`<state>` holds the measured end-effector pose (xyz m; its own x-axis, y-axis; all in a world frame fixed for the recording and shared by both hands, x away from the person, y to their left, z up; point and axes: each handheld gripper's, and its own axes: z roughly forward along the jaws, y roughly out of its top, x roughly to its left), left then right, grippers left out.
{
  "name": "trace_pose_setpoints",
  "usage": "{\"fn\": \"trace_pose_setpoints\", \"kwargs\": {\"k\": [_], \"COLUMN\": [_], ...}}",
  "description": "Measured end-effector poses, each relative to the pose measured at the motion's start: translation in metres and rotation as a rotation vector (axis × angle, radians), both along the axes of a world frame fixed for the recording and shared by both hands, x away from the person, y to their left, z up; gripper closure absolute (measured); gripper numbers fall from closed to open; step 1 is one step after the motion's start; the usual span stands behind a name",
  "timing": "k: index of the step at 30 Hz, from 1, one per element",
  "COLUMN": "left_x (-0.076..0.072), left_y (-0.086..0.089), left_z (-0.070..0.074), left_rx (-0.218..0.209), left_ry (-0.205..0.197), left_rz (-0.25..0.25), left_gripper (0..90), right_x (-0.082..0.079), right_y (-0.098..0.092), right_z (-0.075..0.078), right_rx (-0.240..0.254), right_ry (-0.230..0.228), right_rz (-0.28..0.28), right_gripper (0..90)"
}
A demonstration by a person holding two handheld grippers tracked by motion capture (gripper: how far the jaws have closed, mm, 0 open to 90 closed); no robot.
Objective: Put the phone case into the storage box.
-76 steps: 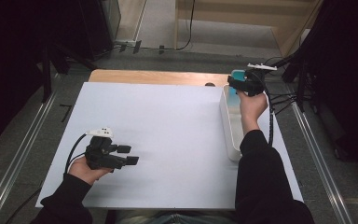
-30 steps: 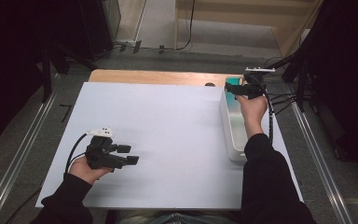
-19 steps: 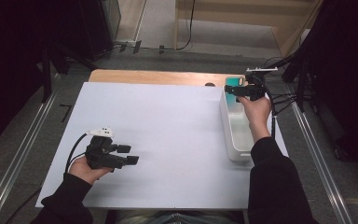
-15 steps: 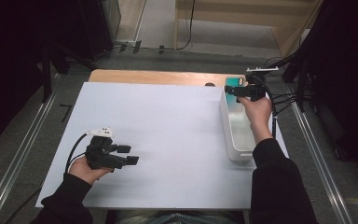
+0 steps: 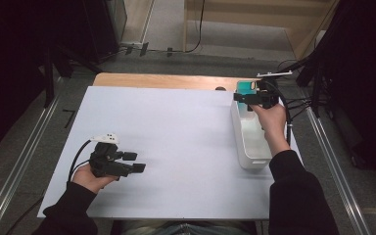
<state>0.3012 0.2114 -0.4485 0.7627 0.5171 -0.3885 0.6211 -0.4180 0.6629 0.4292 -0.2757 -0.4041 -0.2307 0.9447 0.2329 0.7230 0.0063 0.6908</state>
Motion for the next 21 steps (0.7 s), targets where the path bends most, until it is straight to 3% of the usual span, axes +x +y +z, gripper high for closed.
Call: {"fn": "trace_pose_setpoints", "kwargs": {"k": [21], "left_x": [0.0], "left_y": [0.0], "left_z": [0.0], "left_rx": [0.0], "left_ry": [0.004], "left_rz": [0.002], "left_gripper": [32.2], "right_x": [-0.029], "right_y": [0.026], "right_z": [0.011], "right_rx": [0.031], "right_ry": [-0.02], "right_rz": [0.145], "right_gripper": [0.0]}}
